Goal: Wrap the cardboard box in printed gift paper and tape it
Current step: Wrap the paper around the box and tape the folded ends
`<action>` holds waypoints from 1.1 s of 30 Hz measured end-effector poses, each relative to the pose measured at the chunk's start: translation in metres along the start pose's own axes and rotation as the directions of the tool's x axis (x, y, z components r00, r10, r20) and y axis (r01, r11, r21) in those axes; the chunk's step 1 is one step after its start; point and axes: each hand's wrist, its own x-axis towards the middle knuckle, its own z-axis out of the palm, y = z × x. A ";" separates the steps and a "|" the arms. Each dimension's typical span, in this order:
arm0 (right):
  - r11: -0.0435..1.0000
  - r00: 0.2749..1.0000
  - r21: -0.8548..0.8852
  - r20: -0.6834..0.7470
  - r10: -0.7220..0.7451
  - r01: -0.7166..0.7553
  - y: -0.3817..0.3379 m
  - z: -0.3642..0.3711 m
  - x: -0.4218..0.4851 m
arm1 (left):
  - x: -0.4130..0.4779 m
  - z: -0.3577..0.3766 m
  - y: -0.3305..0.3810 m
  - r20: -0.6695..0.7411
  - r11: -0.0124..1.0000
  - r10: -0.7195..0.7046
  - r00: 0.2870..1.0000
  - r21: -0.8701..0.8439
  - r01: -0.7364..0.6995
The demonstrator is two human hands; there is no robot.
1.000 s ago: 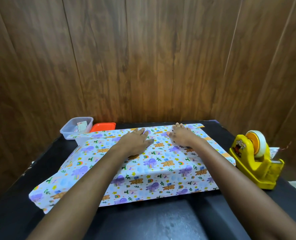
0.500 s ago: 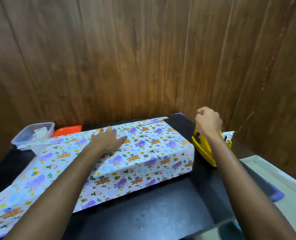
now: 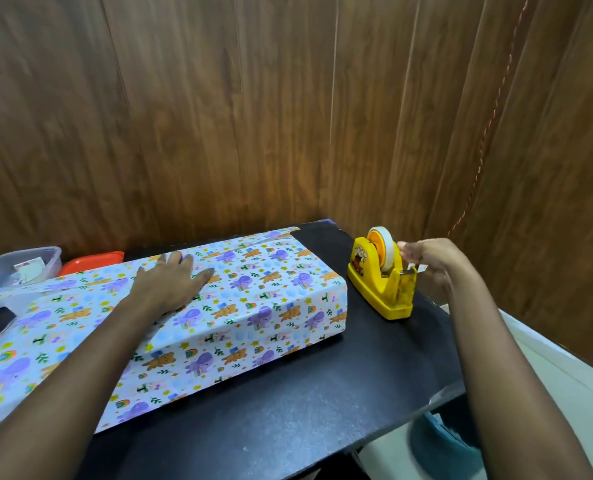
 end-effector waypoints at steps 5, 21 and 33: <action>1.000 0.999 -0.007 -0.027 -0.027 0.027 0.013 -0.011 -0.007 | -0.002 -0.001 0.002 0.004 1.000 -0.002 1.000 0.012 0.002; 0.852 0.995 0.523 -0.060 0.074 -0.032 0.072 0.025 -0.018 | -0.002 -0.001 0.001 -0.005 1.000 0.010 1.000 0.022 -0.010; 0.582 0.995 0.807 0.073 0.067 -0.099 0.072 0.046 -0.048 | -0.008 -0.014 -0.010 0.059 0.995 0.020 0.998 -0.094 -0.015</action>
